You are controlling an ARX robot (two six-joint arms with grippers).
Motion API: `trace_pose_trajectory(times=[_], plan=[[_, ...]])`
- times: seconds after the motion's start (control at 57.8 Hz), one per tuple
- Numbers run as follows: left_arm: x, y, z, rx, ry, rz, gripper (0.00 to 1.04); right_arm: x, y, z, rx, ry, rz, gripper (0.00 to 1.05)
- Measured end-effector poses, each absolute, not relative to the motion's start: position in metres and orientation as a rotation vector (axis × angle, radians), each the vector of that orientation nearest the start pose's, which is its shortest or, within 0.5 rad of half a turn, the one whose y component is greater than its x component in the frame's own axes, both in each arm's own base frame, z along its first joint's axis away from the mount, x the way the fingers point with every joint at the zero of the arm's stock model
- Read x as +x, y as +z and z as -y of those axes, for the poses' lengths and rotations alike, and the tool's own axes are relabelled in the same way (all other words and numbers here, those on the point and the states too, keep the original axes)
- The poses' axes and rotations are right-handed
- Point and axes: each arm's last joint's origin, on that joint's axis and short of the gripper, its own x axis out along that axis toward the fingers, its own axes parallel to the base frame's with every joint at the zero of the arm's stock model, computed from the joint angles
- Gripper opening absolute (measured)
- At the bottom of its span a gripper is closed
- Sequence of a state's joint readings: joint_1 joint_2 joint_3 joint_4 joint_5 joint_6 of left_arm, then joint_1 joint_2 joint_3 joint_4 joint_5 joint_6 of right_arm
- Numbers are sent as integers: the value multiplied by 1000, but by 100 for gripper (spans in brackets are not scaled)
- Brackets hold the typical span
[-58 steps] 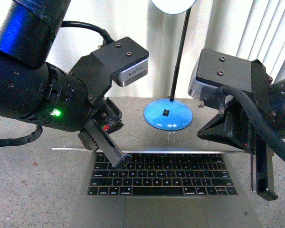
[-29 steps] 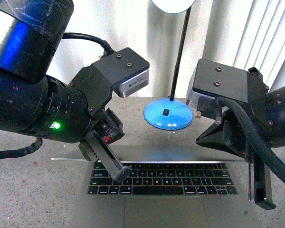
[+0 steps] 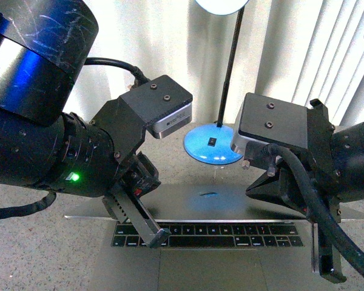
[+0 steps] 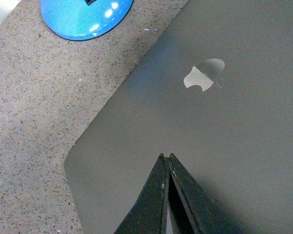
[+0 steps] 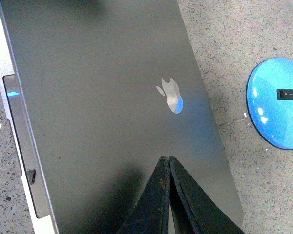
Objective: Close laptop
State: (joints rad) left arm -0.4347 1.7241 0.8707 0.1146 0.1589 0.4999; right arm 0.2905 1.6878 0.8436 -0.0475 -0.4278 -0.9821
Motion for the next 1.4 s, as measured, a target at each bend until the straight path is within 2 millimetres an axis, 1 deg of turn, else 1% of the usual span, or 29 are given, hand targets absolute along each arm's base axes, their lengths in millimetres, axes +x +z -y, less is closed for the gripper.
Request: trace_pose_trajectory(times=[0.329, 0.831, 1.126, 1.403], plan=[[301, 151, 149, 563, -762, -588, 4, 300, 145, -103, -808, 1060, -514, 3], [298, 138, 149, 560, -775, -613, 4, 296, 131, -103, -803, 1071, -538, 3], [297, 133, 149, 562, -779, -627, 4, 296, 128, -104, -803, 1076, -540, 3], [296, 129, 150, 561, -785, -628, 4, 295, 119, -106, -797, 1085, -554, 3]])
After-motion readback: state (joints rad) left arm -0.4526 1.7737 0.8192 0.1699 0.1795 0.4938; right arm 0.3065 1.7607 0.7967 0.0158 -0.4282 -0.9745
